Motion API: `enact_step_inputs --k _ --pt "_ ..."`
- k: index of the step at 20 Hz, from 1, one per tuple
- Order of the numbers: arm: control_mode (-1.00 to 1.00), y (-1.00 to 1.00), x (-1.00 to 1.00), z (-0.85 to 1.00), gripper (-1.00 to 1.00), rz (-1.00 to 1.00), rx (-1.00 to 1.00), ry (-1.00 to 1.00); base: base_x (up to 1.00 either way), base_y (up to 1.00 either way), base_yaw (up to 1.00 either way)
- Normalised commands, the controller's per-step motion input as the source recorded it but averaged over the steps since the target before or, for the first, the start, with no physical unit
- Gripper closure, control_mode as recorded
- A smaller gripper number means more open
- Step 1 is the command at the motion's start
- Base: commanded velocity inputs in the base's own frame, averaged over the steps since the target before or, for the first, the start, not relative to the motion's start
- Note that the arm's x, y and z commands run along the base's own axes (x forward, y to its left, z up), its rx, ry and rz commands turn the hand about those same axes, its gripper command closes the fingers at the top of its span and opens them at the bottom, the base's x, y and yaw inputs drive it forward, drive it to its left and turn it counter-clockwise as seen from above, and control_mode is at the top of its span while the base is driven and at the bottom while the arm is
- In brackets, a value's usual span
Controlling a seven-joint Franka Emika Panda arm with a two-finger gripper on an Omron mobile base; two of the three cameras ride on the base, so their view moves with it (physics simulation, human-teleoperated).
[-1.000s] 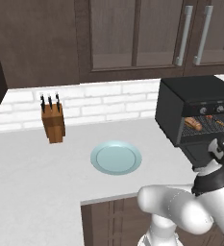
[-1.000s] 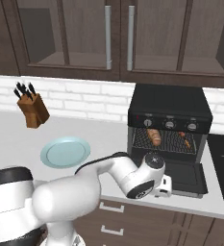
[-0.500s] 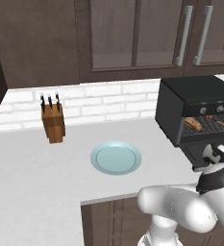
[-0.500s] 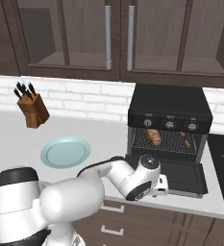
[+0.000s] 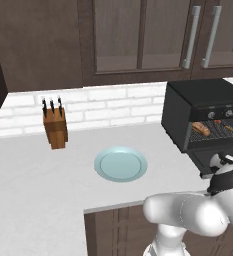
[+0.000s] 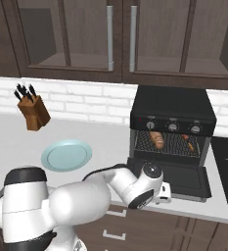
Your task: Pick up the kebab skewer and baguette bread, and place them inside the toaster oven. Close the toaster oven door and start by setting the timer.
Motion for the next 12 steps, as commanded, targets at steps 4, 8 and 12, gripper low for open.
enact_step_inputs --k 4,8,12 --pt "-1.0 0.0 0.08 0.0 -1.0 -0.1 0.03 -0.08 0.0 0.0 0.0" --pt "-1.0 0.0 0.06 -0.04 -1.0 -0.1 0.05 -0.11 0.0 0.0 0.0" --pt "-1.0 0.0 0.17 -0.08 -1.0 -0.1 0.03 -0.14 0.0 0.0 0.0"
